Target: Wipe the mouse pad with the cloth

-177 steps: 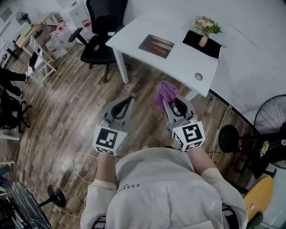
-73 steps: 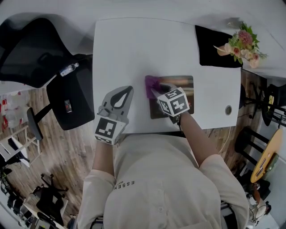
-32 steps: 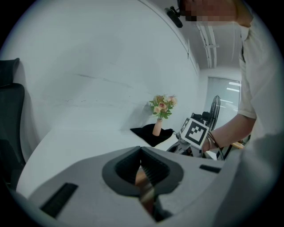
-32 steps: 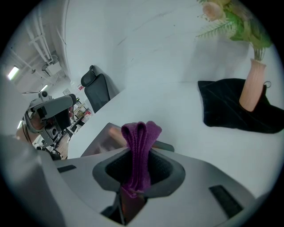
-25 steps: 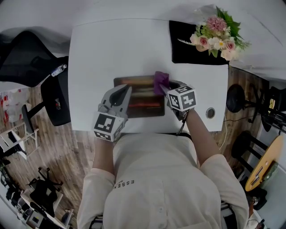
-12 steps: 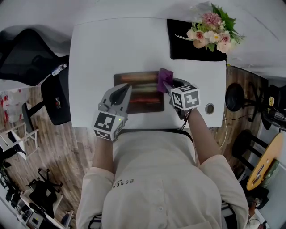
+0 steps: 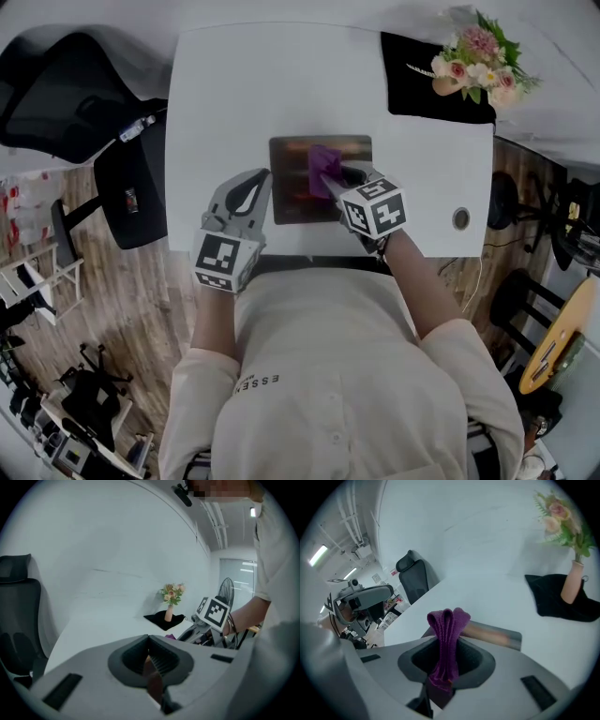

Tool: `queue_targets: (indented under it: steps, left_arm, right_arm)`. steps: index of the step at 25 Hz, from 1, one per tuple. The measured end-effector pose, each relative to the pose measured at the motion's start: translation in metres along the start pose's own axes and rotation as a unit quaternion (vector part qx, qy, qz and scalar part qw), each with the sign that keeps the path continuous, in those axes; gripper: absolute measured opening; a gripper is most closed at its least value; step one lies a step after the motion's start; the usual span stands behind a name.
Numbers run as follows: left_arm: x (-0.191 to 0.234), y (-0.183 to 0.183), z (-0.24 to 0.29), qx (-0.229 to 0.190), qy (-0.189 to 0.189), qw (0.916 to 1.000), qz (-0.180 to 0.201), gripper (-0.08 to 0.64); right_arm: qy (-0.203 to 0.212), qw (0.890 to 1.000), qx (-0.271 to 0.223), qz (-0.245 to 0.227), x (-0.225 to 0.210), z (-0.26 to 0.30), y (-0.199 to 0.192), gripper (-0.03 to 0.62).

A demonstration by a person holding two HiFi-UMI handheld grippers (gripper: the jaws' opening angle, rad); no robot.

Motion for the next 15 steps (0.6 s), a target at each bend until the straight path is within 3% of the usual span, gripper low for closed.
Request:
queue_targets:
  steps: [6,15]
  left_arm:
    - [0.028,-0.017,-0.025,0.006,0.012,0.9999,-0.004,0.002]
    - [0.044,-0.030,-0.035,0.014,-0.008,0.9999,0.002,0.002]
  right_arm:
    - [0.035,0.999,0.026,-0.026,0.056,0.045,0.003,0.092]
    - [0.014,0.999,0.044,-0.010,0.070,0.077,0.000,0.092]
Point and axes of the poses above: the fingertips, and each gripper's own axes: z forward along the fingers, x to its left, y out of its top, the point moved 3 cm from there along -z, backward along the fingers, and after that the axes turned 4 degrees about x, right-handed, at the moved point
